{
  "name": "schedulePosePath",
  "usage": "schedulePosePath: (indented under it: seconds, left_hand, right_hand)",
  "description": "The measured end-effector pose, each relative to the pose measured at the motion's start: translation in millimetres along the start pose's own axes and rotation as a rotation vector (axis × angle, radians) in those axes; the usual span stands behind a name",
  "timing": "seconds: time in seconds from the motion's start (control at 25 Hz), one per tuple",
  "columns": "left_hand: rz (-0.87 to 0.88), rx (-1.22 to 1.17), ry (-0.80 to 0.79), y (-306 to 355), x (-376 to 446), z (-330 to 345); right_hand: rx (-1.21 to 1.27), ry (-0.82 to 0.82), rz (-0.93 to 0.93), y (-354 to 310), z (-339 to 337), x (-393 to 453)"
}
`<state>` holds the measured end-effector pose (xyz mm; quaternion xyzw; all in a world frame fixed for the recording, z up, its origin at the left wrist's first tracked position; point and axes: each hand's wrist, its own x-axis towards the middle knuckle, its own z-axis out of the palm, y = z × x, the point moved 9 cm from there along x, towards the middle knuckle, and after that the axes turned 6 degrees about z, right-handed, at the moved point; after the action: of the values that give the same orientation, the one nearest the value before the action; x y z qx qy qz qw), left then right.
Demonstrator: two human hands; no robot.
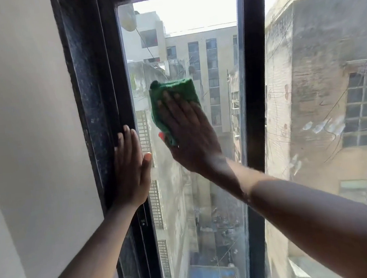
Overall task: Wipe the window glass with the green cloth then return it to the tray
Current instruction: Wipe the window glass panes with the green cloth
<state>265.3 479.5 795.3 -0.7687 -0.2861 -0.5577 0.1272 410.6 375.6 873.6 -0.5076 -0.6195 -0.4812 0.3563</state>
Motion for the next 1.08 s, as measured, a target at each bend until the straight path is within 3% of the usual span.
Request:
schedulePosePath:
  seconds: [0.12, 0.2, 0.24, 0.4, 0.52, 0.6, 0.64, 0.72, 0.8, 0.84, 0.88, 0.92, 1.08]
  left_hand:
    - [-0.02, -0.002, -0.009, -0.6, -2.7, 1.8]
    - [-0.019, -0.036, -0.018, 0.8, -1.4, 0.9]
    - [-0.013, -0.046, -0.039, 1.6, -1.0, 1.2]
    - [-0.035, -0.061, -0.065, 0.1, -0.1, -1.2]
    - [-0.026, -0.036, -0.07, 4.1, -1.2, 0.1]
    - [-0.023, -0.021, -0.066, 4.7, -0.4, -0.5]
    - [-0.023, -0.008, -0.061, 3.2, 0.6, -0.7]
    - [-0.015, 0.011, -0.056, 1.4, -0.7, 2.3]
    - [-0.018, 0.021, -0.057, 0.5, -0.8, 2.6]
    - [-0.017, 0.026, -0.063, 2.2, -0.6, 1.5]
    - [-0.016, 0.035, -0.066, 5.6, -0.8, 0.2]
    - [-0.025, 0.047, -0.065, 7.9, -1.4, -1.1]
    - [-0.049, 0.055, -0.031, 13.1, 0.4, -3.8]
  right_hand:
    - [-0.087, -0.178, -0.371, -26.7, -0.7, -138.7]
    - [-0.06, -0.245, -0.526, -4.7, -13.3, -159.4]
    - [-0.075, -0.226, -0.518, 10.1, -22.6, -134.0]
    - [-0.107, 0.002, -0.008, 90.3, -64.0, 38.1]
    - [-0.128, 0.063, 0.134, 88.6, -49.5, 14.0]
    - [-0.118, -0.02, 0.041, 52.0, -20.4, -107.2]
    - [-0.102, -0.139, -0.062, 32.0, -0.7, -181.1]
    - [-0.124, -0.423, -0.448, 0.0, 32.2, -315.4]
    - [-0.192, -0.597, -0.678, -0.4, 32.5, -346.0]
    - [-0.161, -0.649, -0.643, 6.0, 27.4, -316.6]
    - [-0.144, -0.45, -0.71, 5.5, 13.2, -275.8]
    - [-0.187, -0.277, -0.62, 16.2, -0.7, -215.8]
    - [-0.124, 0.059, -0.079, 72.3, -49.5, -6.9]
